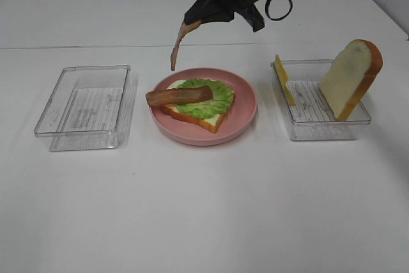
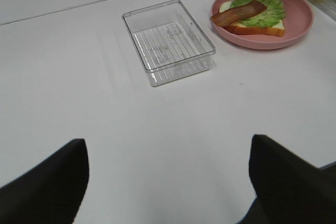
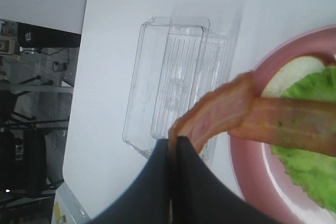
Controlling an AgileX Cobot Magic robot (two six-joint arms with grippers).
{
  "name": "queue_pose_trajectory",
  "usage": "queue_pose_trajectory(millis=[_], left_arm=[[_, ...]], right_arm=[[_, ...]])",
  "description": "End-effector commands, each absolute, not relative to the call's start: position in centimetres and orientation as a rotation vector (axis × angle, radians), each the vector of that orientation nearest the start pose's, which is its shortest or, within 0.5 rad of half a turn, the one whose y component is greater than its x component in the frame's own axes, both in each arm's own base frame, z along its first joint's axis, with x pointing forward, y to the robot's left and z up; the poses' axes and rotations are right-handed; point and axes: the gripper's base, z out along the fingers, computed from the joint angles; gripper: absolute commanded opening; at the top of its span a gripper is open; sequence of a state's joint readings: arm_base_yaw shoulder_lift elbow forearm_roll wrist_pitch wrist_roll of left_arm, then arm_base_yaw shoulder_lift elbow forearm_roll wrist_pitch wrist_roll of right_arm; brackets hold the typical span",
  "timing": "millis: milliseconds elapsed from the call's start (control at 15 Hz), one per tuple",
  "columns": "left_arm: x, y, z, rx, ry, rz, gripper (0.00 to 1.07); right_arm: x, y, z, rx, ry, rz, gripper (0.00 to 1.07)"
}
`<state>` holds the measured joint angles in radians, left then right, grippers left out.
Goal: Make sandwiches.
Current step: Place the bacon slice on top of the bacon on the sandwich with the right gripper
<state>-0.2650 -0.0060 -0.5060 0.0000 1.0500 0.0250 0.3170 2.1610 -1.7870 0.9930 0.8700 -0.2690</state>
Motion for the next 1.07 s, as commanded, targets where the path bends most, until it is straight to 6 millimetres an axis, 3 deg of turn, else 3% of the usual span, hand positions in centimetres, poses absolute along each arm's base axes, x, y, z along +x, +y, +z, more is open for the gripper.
queue_pose_trajectory(millis=[67, 267, 400, 600, 800, 1067], left_arm=[[-0.8, 0.2, 27.9, 0.29, 1.98, -0.156, 0.79], [-0.8, 0.2, 27.9, 0.29, 1.98, -0.156, 0.79], [-0.8, 0.2, 27.9, 0.29, 1.98, -0.156, 0.79], [-0.8, 0.2, 27.9, 0.29, 1.98, -0.156, 0.79], [-0.8, 0.2, 27.9, 0.29, 1.98, -0.156, 0.79], [-0.8, 0.2, 27.9, 0.29, 1.98, -0.156, 0.79]], right_arm=[[45.0, 20.8, 20.8, -0.018, 2.512, 1.241, 0.0], [45.3, 21.3, 18.3, 0.065, 2.549, 1.331, 0.0], [45.3, 21.9, 18.6, 0.069, 2.488, 1.471, 0.0], [45.4, 22.0, 18.8, 0.045, 2.449, 1.503, 0.0], [45.3, 21.9, 18.4, 0.019, 2.48, 1.458, 0.0], [45.0, 20.7, 16.4, 0.087, 2.702, 1.184, 0.0]])
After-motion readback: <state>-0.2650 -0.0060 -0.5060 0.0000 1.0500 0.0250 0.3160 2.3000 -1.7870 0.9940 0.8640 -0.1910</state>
